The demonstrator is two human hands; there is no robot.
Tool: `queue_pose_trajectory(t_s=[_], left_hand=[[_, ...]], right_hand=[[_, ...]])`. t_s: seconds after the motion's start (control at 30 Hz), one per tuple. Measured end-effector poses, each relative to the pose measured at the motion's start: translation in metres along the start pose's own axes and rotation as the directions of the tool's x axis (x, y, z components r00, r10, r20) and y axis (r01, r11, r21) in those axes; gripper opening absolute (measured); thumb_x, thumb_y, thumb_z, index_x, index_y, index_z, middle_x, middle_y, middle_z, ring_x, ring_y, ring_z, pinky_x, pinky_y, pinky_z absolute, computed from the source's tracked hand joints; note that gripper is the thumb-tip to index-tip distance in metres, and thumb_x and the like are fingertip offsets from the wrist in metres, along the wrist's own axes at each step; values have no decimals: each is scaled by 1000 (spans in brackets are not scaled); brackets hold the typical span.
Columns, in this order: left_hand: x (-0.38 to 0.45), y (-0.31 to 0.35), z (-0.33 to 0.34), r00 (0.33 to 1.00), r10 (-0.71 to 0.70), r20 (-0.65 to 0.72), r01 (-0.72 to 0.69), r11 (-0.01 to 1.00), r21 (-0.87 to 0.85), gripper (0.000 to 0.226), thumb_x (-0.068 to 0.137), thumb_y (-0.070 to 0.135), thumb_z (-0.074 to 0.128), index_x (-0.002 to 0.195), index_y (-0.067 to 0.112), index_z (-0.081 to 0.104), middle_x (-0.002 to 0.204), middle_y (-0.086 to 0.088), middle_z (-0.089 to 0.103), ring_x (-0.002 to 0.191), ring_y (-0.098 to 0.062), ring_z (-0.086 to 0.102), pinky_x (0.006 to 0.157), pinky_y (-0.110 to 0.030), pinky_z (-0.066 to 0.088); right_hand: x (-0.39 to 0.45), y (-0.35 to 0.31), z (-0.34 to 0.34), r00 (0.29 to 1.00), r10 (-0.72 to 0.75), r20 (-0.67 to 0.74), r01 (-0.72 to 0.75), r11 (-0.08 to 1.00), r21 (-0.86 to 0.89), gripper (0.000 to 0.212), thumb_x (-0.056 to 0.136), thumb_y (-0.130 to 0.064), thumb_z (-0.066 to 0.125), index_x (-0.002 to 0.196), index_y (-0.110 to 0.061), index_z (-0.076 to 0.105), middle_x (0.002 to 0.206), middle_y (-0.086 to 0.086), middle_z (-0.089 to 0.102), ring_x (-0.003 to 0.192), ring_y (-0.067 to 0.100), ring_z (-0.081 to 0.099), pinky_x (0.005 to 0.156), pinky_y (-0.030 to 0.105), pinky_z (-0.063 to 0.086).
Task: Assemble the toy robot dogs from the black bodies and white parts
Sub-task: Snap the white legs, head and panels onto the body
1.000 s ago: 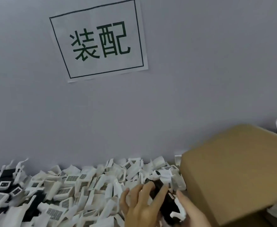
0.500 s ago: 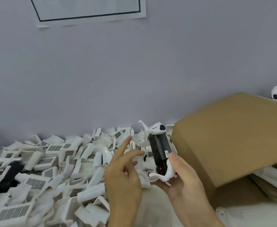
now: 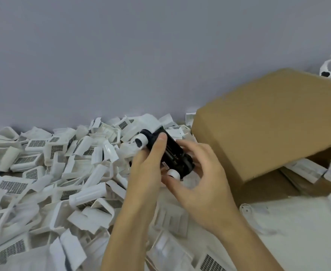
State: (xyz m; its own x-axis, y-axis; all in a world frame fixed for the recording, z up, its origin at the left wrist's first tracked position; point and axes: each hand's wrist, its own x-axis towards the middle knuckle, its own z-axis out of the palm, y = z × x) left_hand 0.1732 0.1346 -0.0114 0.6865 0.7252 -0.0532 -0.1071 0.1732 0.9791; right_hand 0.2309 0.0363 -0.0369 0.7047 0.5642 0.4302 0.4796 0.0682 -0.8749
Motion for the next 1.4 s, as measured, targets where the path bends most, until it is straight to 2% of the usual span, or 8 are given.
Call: queue_pose_trajectory(t_s=[0.1, 0.23, 0.4, 0.6, 0.83, 1.17, 1.3, 1.4], left_hand=[[4, -3, -2, 999, -29, -15, 27, 991, -134, 24, 95, 46, 63, 94, 28, 78, 106, -4, 78, 104, -23, 74, 99, -59, 52], [4, -6, 4, 1000, -19, 19, 22, 989, -143, 46, 80, 55, 68, 111, 21, 71, 106, -2, 78, 104, -16, 73, 103, -52, 52], [6, -13, 15, 998, -5, 60, 13, 991, -135, 32, 82, 50, 66, 100, 27, 78, 106, 1, 78, 109, -17, 72, 105, -53, 50], [7, -17, 16, 996, 42, 74, -34, 994, -103, 26, 84, 44, 69, 99, 25, 80, 103, 2, 79, 106, -16, 73, 104, -47, 50], [7, -16, 11, 993, 84, 87, -75, 992, -99, 31, 75, 48, 67, 90, 26, 81, 93, 2, 80, 92, -11, 75, 82, -29, 55], [8, -11, 5, 975, 183, 123, -170, 980, -105, 23, 76, 37, 66, 90, 26, 81, 88, -2, 79, 81, -13, 76, 62, -16, 56], [9, -12, 5, 957, 251, 144, -261, 964, 56, 9, 87, 21, 75, 90, 28, 79, 86, 1, 79, 81, -15, 76, 70, -30, 62], [7, -13, 12, 920, 328, 213, -373, 900, 225, 20, 79, 22, 68, 93, 32, 79, 90, 10, 79, 89, -10, 74, 82, -33, 60]], right_hand=[[-1, 4, 5, 1000, 5, -19, -6, 998, -62, 72, 76, -19, 87, 136, -31, 51, 126, -16, 52, 120, -6, 51, 86, -1, 41], [0, 6, 5, 997, 26, -67, -32, 995, -95, 58, 76, -35, 83, 114, -59, 45, 113, -33, 56, 111, -13, 55, 84, 0, 42], [1, 10, -1, 994, 104, -30, -106, 989, -102, 55, 79, -35, 83, 127, -39, 57, 111, -18, 68, 106, -1, 64, 85, 16, 53], [0, 11, -4, 991, 126, -50, -134, 970, -203, 42, 74, -48, 80, 112, -38, 65, 92, -14, 71, 90, 3, 68, 72, 28, 57], [-1, 9, -1, 994, 72, -87, -94, 957, -274, 27, 67, -57, 76, 84, -40, 63, 73, -18, 67, 70, 3, 65, 53, 13, 45], [1, 10, 3, 980, 142, 140, -136, 989, -55, 44, 82, -37, 72, 122, -48, 58, 106, -28, 70, 104, -11, 63, 83, 5, 45], [4, 12, -4, 993, 108, 52, -112, 991, 73, 58, 79, -22, 54, 133, -42, 55, 120, -29, 66, 119, -9, 58, 92, 10, 47], [5, 6, -7, 999, 40, -13, -37, 979, 200, 52, 82, -10, 51, 127, -33, 60, 117, -12, 72, 116, 9, 65, 92, 24, 53]])
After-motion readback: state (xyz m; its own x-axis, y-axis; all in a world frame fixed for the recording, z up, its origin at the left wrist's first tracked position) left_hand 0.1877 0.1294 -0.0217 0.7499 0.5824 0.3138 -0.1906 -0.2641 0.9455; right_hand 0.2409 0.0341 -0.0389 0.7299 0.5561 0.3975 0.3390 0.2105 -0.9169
